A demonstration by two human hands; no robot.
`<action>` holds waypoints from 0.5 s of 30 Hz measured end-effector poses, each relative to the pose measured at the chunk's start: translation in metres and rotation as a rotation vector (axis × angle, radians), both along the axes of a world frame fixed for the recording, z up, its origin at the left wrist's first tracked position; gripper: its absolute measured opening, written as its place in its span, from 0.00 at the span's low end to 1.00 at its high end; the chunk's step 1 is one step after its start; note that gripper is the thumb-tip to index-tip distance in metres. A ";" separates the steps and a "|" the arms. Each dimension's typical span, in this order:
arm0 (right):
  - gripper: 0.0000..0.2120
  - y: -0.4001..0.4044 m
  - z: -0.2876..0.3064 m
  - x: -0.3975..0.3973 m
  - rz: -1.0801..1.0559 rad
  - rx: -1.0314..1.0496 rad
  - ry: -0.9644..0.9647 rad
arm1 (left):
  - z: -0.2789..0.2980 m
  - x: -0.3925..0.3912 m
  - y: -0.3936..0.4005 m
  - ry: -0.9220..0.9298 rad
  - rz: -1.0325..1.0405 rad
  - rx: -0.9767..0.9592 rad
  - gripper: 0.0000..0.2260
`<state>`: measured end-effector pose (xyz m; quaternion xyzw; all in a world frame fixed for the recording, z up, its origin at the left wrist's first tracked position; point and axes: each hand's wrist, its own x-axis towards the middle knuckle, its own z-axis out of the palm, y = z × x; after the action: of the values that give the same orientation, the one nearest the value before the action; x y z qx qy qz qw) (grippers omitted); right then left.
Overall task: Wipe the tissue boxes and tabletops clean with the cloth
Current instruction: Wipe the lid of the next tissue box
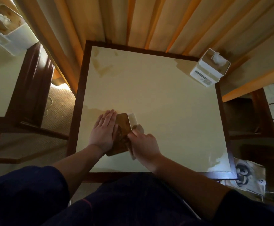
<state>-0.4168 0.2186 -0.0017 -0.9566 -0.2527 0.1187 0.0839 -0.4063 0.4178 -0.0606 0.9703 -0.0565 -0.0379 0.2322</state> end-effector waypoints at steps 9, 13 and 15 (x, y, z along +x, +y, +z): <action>0.11 -0.011 0.017 0.000 0.007 0.047 0.093 | 0.001 -0.002 -0.001 0.023 0.000 0.032 0.29; 0.21 -0.007 0.002 -0.019 -0.057 0.091 0.053 | 0.002 -0.002 -0.003 0.034 0.013 0.054 0.29; 0.21 -0.011 -0.001 -0.021 -0.091 0.126 0.044 | 0.004 -0.002 -0.004 0.029 0.007 0.058 0.29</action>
<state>-0.4375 0.2077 -0.0031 -0.9570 -0.2141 0.1196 0.1550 -0.4086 0.4140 -0.0569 0.9761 -0.0483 -0.0529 0.2051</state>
